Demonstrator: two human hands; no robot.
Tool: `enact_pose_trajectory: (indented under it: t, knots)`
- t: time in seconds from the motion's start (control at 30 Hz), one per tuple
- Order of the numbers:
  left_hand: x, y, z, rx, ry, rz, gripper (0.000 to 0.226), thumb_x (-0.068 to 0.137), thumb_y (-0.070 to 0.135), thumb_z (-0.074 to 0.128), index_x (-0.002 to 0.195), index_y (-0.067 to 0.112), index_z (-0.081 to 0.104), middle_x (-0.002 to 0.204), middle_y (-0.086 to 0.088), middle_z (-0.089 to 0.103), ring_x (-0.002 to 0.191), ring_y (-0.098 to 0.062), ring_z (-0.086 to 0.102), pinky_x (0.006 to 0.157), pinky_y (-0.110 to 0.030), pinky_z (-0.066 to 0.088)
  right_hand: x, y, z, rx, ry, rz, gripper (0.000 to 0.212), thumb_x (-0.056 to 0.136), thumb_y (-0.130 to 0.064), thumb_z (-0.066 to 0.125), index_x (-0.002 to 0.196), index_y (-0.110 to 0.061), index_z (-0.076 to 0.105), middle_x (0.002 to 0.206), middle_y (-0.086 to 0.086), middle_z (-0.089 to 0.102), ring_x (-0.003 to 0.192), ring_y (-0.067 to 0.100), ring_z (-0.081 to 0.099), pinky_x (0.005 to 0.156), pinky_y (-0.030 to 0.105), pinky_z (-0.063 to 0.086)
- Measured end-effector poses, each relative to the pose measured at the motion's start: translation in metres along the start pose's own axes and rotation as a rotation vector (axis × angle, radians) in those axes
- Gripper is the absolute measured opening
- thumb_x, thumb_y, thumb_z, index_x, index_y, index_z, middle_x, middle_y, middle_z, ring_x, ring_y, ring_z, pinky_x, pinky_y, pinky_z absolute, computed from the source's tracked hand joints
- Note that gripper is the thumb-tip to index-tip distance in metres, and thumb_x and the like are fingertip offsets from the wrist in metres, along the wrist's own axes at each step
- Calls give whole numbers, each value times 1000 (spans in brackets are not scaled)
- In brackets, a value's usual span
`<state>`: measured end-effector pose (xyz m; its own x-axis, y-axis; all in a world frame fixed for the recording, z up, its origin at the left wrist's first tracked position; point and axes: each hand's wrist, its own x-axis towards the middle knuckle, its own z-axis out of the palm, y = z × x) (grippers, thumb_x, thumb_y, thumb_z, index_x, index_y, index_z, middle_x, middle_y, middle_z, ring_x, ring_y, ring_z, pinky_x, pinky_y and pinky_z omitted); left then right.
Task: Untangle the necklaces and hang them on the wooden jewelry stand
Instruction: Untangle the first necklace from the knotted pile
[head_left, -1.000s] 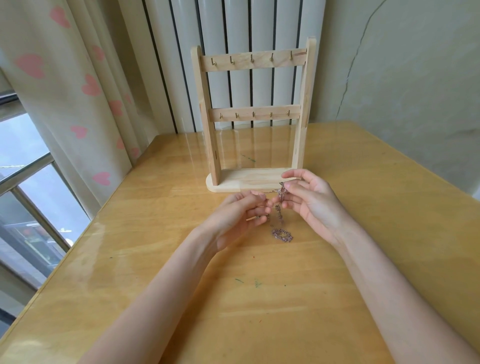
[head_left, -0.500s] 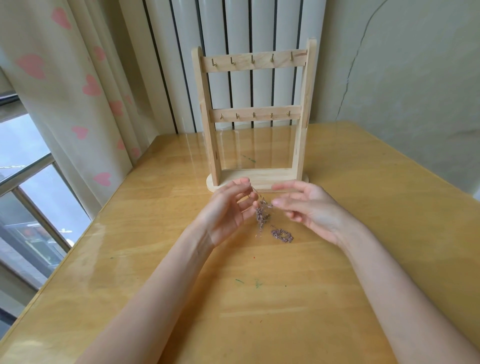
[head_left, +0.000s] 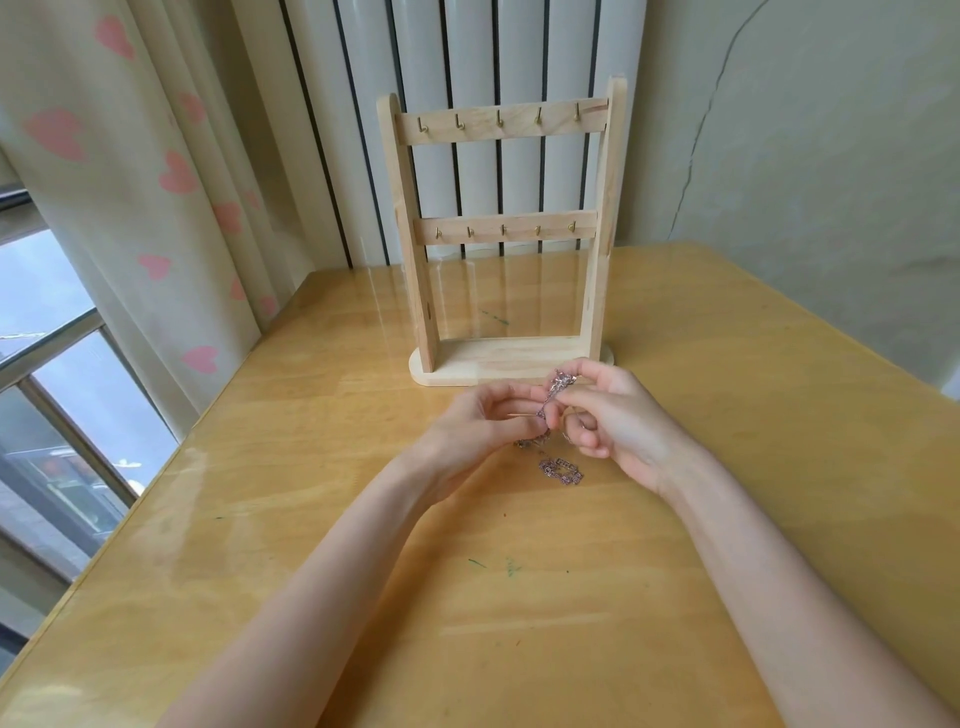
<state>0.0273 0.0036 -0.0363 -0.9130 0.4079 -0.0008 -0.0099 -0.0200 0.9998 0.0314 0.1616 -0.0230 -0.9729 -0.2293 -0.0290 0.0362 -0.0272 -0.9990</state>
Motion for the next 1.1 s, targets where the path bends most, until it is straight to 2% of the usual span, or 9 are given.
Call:
enact_pose_trajectory:
  t: [0.1, 0.2, 0.27, 0.43, 0.6, 0.67, 0.83, 0.93, 1.1]
  knots:
    - [0, -1, -1, 90, 49, 12, 17, 82, 5, 66, 97, 14, 64, 92, -11, 68, 90, -17, 61, 93, -30, 44, 0, -2, 1, -21, 13, -19, 25, 86, 5, 43, 99, -11, 57, 58, 7, 55, 34, 9, 32, 35, 16, 18]
    - [0, -2, -3, 111, 95, 15, 6, 83, 11, 66, 86, 16, 66, 83, -5, 69, 83, -13, 60, 81, -21, 45, 1, -1, 1, -2, 55, -43, 25, 87, 4, 37, 90, -10, 58, 59, 5, 51, 38, 11, 39, 36, 19, 23]
    - [1, -2, -4, 66, 133, 3, 8, 84, 9, 65, 83, 17, 65, 76, 1, 68, 74, -7, 61, 71, -17, 45, 2, 0, 2, 58, 78, -42, 21, 89, 5, 38, 83, -8, 53, 62, 5, 48, 42, 13, 44, 36, 20, 28]
    - [1, -1, -6, -92, 180, -43, 8, 86, 5, 60, 87, 13, 61, 70, 1, 65, 67, -7, 63, 71, -19, 52, 4, 2, -4, 243, 43, -48, 21, 88, 6, 51, 79, -12, 43, 69, 6, 50, 48, 13, 50, 37, 21, 34]
    - [1, -1, -7, -152, 187, -43, 8, 86, 16, 62, 78, 16, 63, 72, 4, 64, 73, -7, 62, 86, -27, 50, 2, 5, -6, 81, 31, -60, 5, 89, -2, 54, 92, -7, 54, 72, 7, 57, 58, 15, 54, 41, 21, 40]
    - [2, -1, -7, -172, 182, -44, 10, 87, 17, 61, 77, 17, 62, 72, 6, 63, 75, -7, 63, 88, -28, 50, 2, 6, -6, 28, 7, -61, 11, 89, -7, 57, 99, -7, 63, 73, 5, 60, 62, 14, 55, 46, 22, 44]
    - [0, -2, -4, -65, 172, -43, 8, 88, 19, 60, 83, 14, 62, 69, 2, 64, 71, -5, 63, 72, -18, 51, 2, 8, -1, -73, 35, -109, 10, 81, -5, 67, 90, -9, 68, 81, 7, 64, 65, 11, 61, 47, 23, 48]
    - [1, -3, -3, -15, 214, -29, 9, 89, 17, 59, 80, 13, 61, 58, 9, 61, 66, -4, 60, 75, -21, 50, 4, 10, 0, -133, 82, -123, 4, 81, -7, 68, 83, -9, 71, 84, 9, 64, 68, 10, 61, 46, 23, 49]
    - [3, -6, -3, 66, 246, -4, 11, 88, 13, 59, 77, 12, 60, 66, 1, 59, 63, -5, 57, 73, -20, 51, 8, 13, -1, -252, 154, -163, 8, 82, -13, 68, 76, -11, 72, 73, 9, 64, 67, 27, 59, 50, 30, 49]
